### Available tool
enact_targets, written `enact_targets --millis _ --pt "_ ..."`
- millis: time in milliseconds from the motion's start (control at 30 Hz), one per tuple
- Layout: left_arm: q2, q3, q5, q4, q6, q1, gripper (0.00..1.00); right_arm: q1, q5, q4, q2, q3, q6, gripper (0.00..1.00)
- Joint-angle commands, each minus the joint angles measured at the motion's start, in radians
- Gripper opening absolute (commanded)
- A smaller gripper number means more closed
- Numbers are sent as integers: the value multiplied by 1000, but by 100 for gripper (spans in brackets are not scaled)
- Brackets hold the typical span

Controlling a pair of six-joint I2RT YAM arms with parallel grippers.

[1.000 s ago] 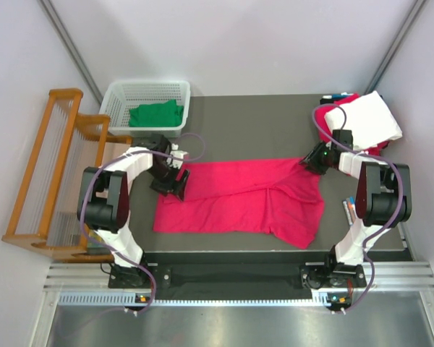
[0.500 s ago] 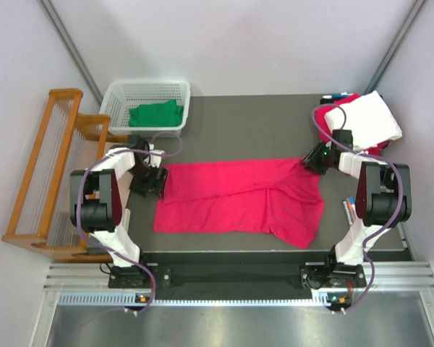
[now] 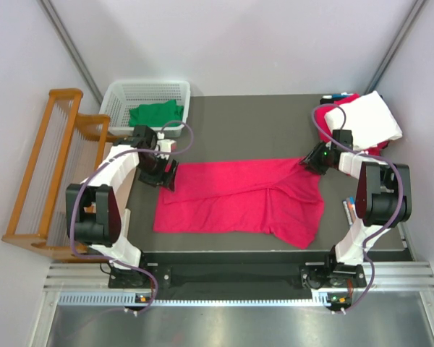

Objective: Fold and stack the t-shirts
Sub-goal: Fold the tshirt

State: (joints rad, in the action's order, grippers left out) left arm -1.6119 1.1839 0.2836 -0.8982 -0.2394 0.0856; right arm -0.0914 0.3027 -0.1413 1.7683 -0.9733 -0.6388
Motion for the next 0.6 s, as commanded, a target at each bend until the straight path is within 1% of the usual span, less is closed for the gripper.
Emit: enact_targets --millis 0,200,367,533,567 --pt "12 -44 17 -8 17 2 80 5 -13 -35 -6 8 21 36" --pt "-17 -107 35 22 41 2 79 7 -17 -37 -9 10 22 35" --pt "-33 -118 35 36 48 6 79 5 -17 -30 -7 13 19 31" --pt "-52 -119 31 47 51 11 77 5 -17 -26 -6 18 18 30" --pt "-57 -119 28 53 51 11 75 5 -16 -26 -6 19 18 30"
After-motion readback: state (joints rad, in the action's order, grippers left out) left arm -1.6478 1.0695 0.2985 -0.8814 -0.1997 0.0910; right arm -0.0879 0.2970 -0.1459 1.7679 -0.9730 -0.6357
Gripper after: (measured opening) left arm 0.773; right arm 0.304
